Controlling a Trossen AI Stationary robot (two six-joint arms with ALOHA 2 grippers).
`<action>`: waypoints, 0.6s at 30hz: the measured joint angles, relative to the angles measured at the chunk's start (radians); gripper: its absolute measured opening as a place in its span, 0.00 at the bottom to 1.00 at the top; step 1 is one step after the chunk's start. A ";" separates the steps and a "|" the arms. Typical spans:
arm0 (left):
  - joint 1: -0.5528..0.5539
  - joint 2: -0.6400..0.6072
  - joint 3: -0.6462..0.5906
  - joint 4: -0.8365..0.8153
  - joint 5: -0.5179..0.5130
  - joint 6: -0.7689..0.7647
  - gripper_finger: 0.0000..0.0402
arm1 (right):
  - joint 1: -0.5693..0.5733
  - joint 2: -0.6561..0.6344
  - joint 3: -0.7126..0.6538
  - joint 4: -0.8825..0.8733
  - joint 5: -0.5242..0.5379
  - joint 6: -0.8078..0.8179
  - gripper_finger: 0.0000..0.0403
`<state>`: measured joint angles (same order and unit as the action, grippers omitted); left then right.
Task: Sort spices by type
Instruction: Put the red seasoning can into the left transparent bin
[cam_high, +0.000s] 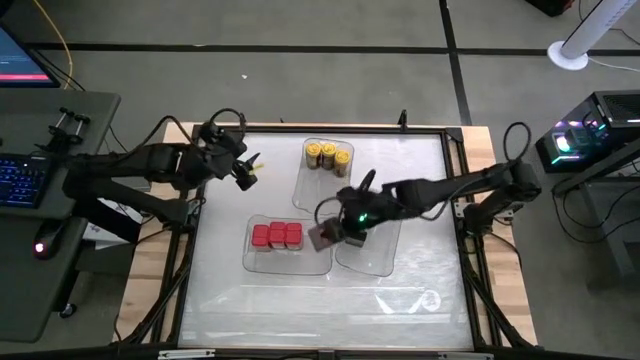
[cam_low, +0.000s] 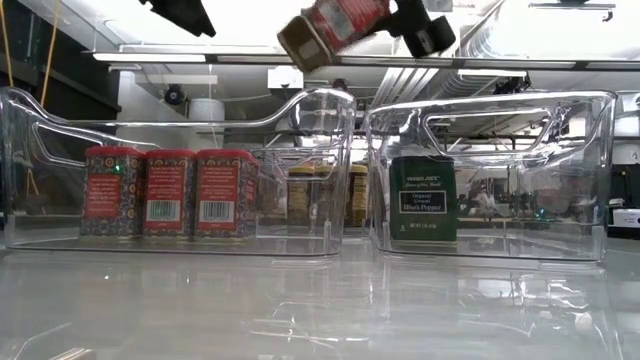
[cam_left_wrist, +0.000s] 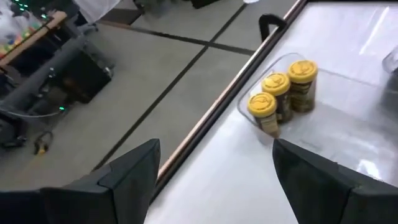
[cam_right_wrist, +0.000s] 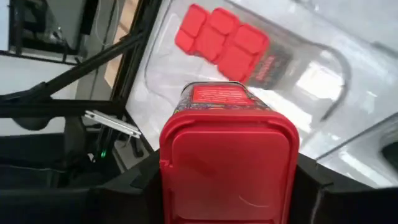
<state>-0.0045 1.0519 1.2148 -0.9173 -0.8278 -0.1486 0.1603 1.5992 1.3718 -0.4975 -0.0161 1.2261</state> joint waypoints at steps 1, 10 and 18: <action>0.008 0.004 0.000 0.000 0.000 0.018 0.73 | 0.011 0.016 0.033 -0.022 0.020 0.005 0.51; 0.094 0.008 0.002 -0.002 0.010 0.090 0.73 | 0.010 0.374 0.614 -0.613 0.138 -0.022 0.51; 0.123 0.008 0.002 -0.011 0.014 0.094 0.73 | 0.023 0.652 0.987 -0.874 0.126 0.042 0.51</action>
<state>0.1189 1.0595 1.2163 -0.9279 -0.8139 -0.0547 0.1832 2.2515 2.3586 -1.3712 0.1102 1.2677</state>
